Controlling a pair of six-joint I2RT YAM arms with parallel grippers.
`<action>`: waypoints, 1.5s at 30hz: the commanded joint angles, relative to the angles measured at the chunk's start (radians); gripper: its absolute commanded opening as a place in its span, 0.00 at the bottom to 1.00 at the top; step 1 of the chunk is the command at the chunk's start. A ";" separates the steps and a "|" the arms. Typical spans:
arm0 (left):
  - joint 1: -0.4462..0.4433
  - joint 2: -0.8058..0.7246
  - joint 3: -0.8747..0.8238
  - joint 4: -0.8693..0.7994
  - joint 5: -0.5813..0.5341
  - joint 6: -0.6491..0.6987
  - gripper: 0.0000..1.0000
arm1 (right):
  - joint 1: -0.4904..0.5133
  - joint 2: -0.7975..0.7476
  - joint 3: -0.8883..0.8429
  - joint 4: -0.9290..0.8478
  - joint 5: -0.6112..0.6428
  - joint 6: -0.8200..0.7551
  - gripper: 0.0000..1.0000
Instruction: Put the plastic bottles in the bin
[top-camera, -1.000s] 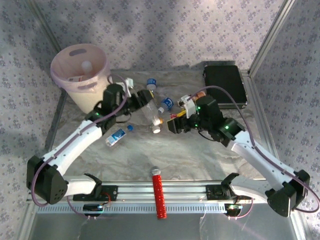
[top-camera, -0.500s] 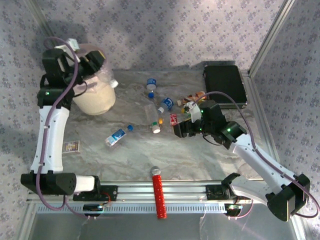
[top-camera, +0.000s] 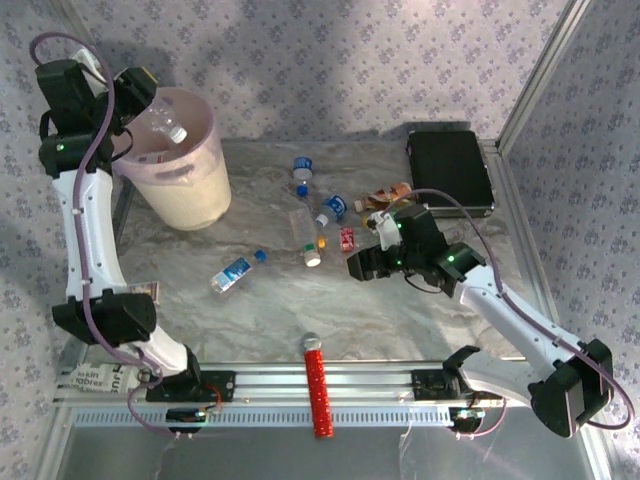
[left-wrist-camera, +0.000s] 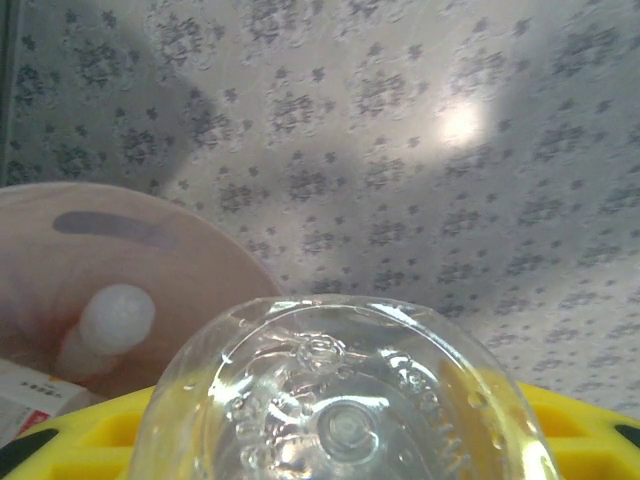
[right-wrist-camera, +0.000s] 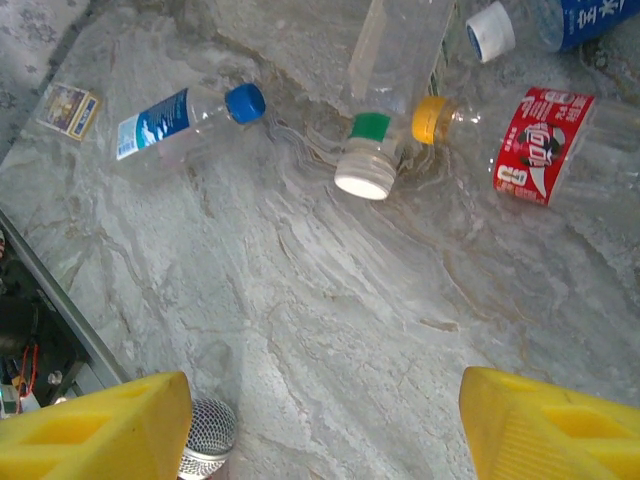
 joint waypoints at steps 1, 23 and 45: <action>0.004 0.052 0.026 -0.068 -0.069 0.077 0.54 | 0.003 0.002 -0.008 -0.012 -0.022 0.006 0.73; -0.034 0.235 -0.071 -0.133 -0.161 0.271 0.59 | 0.015 0.038 0.002 -0.028 0.016 -0.003 0.73; -0.073 0.249 0.071 -0.238 -0.222 0.336 1.00 | -0.009 -0.030 -0.016 -0.035 0.075 -0.005 0.77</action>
